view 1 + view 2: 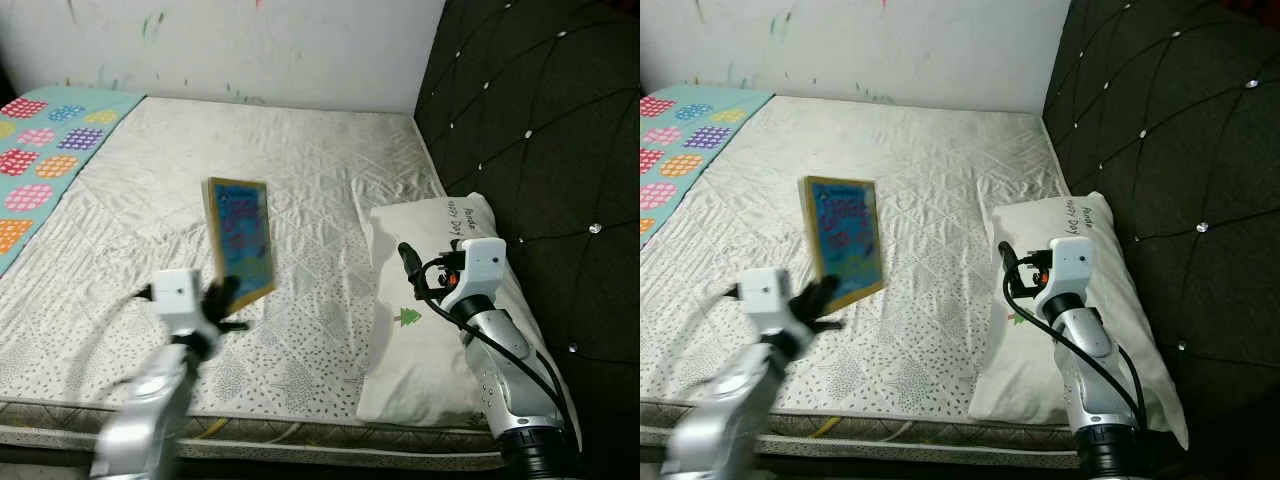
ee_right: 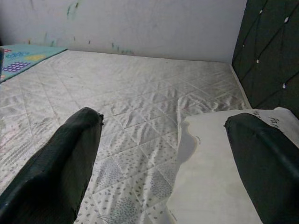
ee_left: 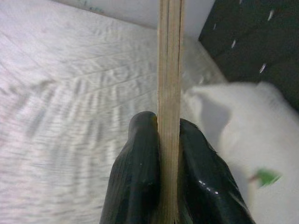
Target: Clean up the room
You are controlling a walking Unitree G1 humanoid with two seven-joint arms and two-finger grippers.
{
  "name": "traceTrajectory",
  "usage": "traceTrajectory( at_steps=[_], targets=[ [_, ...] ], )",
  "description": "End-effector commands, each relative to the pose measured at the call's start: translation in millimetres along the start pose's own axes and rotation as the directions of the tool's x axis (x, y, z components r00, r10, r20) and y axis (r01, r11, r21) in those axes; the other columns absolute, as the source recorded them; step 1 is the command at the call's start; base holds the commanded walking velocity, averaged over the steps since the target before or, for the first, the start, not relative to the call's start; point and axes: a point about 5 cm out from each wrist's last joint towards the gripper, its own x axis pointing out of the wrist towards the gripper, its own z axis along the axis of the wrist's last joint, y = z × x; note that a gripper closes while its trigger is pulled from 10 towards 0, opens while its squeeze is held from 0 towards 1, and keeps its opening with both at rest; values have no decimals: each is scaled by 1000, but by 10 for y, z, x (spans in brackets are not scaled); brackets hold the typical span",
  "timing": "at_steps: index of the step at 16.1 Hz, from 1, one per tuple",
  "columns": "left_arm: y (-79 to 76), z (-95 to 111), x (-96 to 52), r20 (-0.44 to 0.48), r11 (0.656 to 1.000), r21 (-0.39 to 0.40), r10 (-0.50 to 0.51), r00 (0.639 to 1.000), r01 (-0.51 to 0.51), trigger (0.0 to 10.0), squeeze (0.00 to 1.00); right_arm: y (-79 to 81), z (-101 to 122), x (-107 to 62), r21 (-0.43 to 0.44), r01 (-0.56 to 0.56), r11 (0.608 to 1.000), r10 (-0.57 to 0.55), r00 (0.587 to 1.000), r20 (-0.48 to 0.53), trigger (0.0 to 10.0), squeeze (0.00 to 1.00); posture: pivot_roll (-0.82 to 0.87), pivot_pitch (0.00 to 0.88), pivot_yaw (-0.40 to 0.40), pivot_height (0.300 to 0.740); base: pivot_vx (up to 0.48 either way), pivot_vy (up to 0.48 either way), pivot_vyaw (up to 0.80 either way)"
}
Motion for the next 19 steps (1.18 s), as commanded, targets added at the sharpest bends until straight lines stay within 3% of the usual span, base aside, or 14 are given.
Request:
traceTrajectory(
  at_steps=[1, 6, 9, 12, 17, 19],
  targets=[
    [-62, 110, -20, 49, 997, 50, -66, 997, 63, 10000, 0, -39, 26, -3, -6, 5, 1000, -5, 1000, 2, 10000, 0, -21, 17, -63, 740, 0, 0, 0],
    [-169, 99, -84, 50, 993, 24, -120, 992, 119, 10000, 0, -36, 14, -69, -4, 17, 1000, -17, 1000, -4, 10000, 0, -38, 40, -74, 740, 0, 0, 0],
    [-271, 70, -127, 80, 995, 5, -99, 992, 99, 10000, 0, -72, -15, -158, 9, 32, 999, -32, 999, -27, 10000, 0, -50, 69, -75, 740, 0, 0, 0],
    [-152, 129, -126, 115, 999, -48, 19, 993, -14, 10000, 0, -56, -50, -199, 16, 30, 999, -30, 998, -47, 10000, 0, -44, 83, -74, 740, 0, 0, -710],
    [-165, 129, -160, 120, 999, -37, 16, 993, -11, 10000, 0, -37, -41, -203, 16, 25, 1000, -24, 999, -47, 10000, 0, -34, 85, -76, 740, 0, 0, -423],
    [-131, 170, -184, 157, 999, -36, 40, 987, -34, 10000, 0, -117, -15, -253, -7, 97, 995, -97, 995, -15, 10000, 0, -34, 81, -74, 740, 0, 0, 0]
  ],
)
